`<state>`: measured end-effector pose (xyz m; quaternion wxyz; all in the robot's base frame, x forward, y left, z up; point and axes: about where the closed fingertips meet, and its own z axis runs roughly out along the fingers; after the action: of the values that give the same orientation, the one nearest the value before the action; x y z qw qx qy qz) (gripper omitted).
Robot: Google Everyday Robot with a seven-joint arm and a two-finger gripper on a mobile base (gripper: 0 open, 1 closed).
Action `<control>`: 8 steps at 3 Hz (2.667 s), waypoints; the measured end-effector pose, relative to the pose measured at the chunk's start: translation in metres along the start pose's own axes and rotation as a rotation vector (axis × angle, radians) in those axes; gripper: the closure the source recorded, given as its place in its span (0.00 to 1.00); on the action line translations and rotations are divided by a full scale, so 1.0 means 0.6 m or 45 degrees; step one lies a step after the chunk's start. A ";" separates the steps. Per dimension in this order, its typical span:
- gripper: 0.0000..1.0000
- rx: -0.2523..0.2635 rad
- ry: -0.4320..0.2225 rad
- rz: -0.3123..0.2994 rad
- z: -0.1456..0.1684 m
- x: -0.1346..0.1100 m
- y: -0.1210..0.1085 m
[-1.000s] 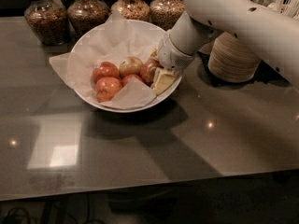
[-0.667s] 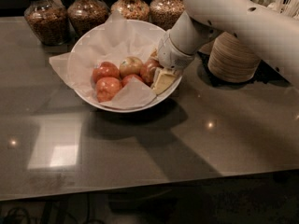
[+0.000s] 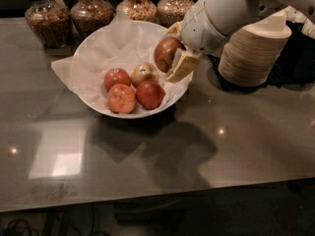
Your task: Pick apple from white bowl
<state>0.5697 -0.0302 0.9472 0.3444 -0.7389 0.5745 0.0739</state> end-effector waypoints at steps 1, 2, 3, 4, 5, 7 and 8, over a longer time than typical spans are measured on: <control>1.00 0.032 -0.114 -0.028 -0.042 -0.028 -0.005; 1.00 0.045 -0.196 -0.039 -0.064 -0.045 -0.007; 1.00 0.046 -0.200 -0.040 -0.064 -0.047 -0.007; 1.00 0.037 -0.231 -0.042 -0.056 -0.060 -0.005; 1.00 0.006 -0.368 -0.072 -0.039 -0.109 0.010; 1.00 -0.005 -0.599 -0.086 -0.039 -0.178 0.088; 1.00 0.013 -0.601 -0.014 -0.057 -0.169 0.157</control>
Offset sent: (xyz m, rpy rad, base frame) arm -0.0209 -0.0059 0.0617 0.2139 -0.0368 0.0976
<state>0.4417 0.0204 0.9841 0.4733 -0.7025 0.4744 0.2397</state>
